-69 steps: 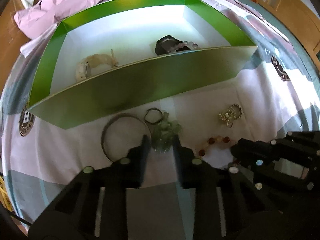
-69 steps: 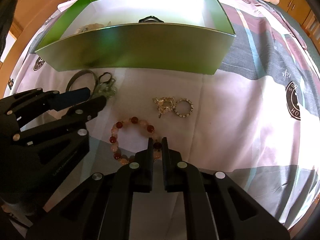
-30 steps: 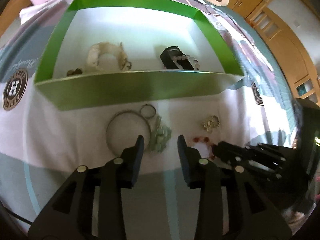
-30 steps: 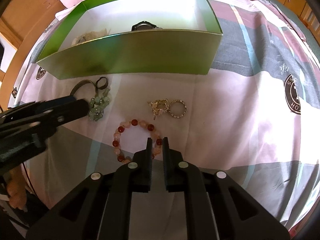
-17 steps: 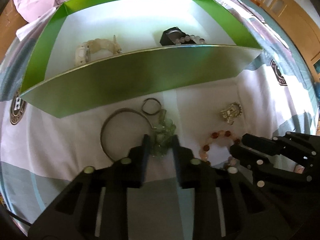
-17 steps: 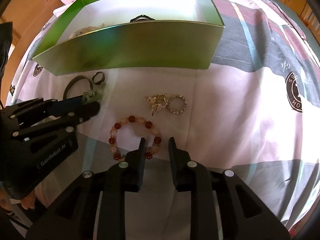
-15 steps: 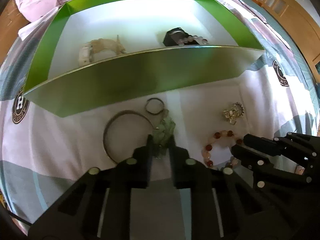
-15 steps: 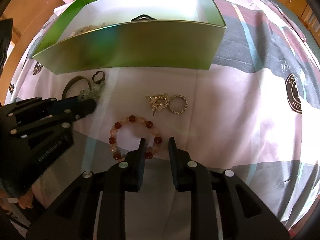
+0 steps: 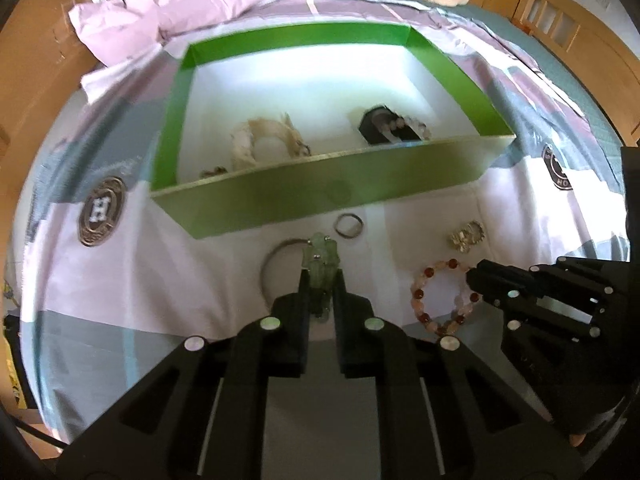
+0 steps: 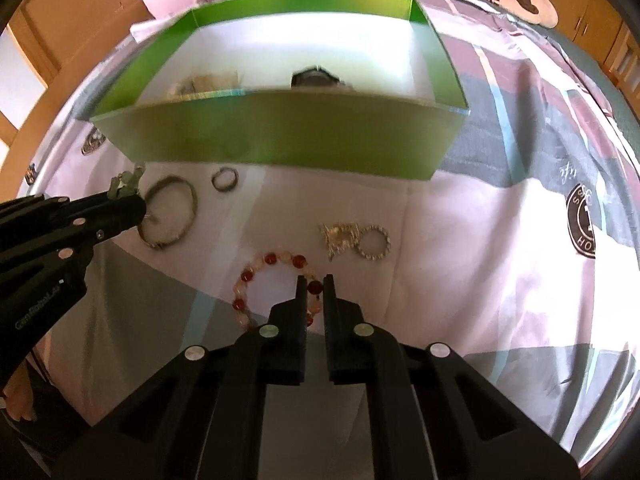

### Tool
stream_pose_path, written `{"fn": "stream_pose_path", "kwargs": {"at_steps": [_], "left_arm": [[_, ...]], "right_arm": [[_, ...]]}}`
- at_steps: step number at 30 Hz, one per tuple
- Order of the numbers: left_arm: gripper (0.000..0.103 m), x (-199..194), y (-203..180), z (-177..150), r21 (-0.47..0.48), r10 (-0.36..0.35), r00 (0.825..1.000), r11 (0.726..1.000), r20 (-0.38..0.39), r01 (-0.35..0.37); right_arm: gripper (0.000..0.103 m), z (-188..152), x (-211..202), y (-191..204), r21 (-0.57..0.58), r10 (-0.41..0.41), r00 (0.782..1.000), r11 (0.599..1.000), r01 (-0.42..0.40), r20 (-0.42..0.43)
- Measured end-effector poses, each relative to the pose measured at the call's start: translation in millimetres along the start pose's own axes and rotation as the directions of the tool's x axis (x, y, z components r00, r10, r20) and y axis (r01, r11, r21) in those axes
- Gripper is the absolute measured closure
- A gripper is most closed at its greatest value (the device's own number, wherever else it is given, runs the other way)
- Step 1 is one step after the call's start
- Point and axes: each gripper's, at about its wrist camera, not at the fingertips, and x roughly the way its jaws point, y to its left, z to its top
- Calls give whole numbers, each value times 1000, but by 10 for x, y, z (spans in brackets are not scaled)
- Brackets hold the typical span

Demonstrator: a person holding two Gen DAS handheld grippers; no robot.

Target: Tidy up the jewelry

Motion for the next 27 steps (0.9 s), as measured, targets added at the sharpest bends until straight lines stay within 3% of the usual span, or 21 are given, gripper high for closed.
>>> {"fn": "stream_pose_path", "kwargs": {"at_steps": [8, 18, 22, 27], "left_arm": [[92, -30, 22, -12, 3, 45, 999, 999, 12, -45], [92, -27, 182, -76, -58, -17, 1000, 998, -17, 16], [92, -21, 285, -49, -102, -37, 999, 994, -20, 35], [92, -12, 379, -34, -142, -52, 998, 989, -25, 48]], "right_arm": [[95, 84, -101, 2, -12, 33, 998, 999, -33, 56], [95, 97, -306, 32, -37, 138, 988, 990, -135, 73], [95, 103, -433, 18, -25, 219, 971, 976, -218, 95], [95, 117, -470, -26, -18, 170, 979, 985, -169, 110]]}}
